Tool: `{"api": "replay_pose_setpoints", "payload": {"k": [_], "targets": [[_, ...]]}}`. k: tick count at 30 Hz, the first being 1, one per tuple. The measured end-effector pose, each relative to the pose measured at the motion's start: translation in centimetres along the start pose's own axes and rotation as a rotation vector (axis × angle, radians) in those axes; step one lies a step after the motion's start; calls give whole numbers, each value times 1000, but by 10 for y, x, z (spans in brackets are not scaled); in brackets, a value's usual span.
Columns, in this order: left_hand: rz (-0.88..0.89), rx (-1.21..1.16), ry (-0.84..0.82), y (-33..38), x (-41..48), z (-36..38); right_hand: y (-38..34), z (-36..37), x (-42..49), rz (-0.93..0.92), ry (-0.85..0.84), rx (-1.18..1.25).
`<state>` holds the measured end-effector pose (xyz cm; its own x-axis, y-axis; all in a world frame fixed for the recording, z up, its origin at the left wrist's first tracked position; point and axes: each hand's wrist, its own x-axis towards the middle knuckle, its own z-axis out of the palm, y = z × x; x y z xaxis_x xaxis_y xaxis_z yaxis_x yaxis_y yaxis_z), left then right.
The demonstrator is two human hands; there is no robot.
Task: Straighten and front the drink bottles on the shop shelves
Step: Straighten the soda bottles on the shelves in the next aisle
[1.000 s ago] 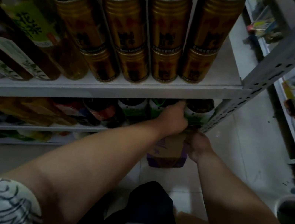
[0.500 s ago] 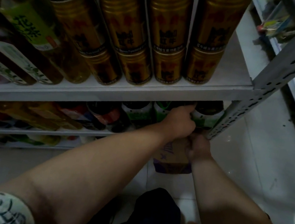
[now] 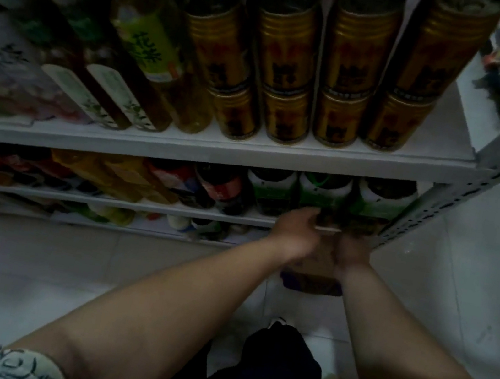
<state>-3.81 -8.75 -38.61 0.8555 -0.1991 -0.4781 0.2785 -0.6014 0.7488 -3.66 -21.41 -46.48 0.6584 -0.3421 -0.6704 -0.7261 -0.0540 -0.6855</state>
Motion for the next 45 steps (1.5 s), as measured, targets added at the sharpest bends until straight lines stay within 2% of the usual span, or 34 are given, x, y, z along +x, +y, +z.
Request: {"api": "replay_pose_setpoints", "payload": {"k": [2,3,7,9,13,18,22,25,29,33,41,45], "targets": [[-77,7,81,-27,-12,-29,-14,21,-18,-116,-72,-376],[-98,17,117,-41,-19,-46,-26,36,-33,-206,-117,-475],[-141,171,187,-90,-44,-125,-84,114,-89,-553,-238,-517],[-204,158,248,-111,-54,-167,-105,147,-109,-668,-178,-535],[-383,6,354,-150,-68,-231,-108,182,-135,-578,36,-603],[-310,112,318,-175,-67,-271,-117,209,-134,-468,146,-587],[-196,109,306,-179,-61,-284,-126,226,-123,-421,139,-483],[-139,77,329,-181,-60,-289,-127,232,-119,-434,180,-479],[-52,93,377,-187,-57,-298,-124,231,-114,-477,190,-352],[-21,113,380,-192,-51,-302,-118,222,-106,-442,134,-253],[86,170,400,-198,-40,-301,-120,213,-99,-470,49,-321],[153,210,383,-200,-36,-299,-116,225,-105,-582,151,-407]]}}
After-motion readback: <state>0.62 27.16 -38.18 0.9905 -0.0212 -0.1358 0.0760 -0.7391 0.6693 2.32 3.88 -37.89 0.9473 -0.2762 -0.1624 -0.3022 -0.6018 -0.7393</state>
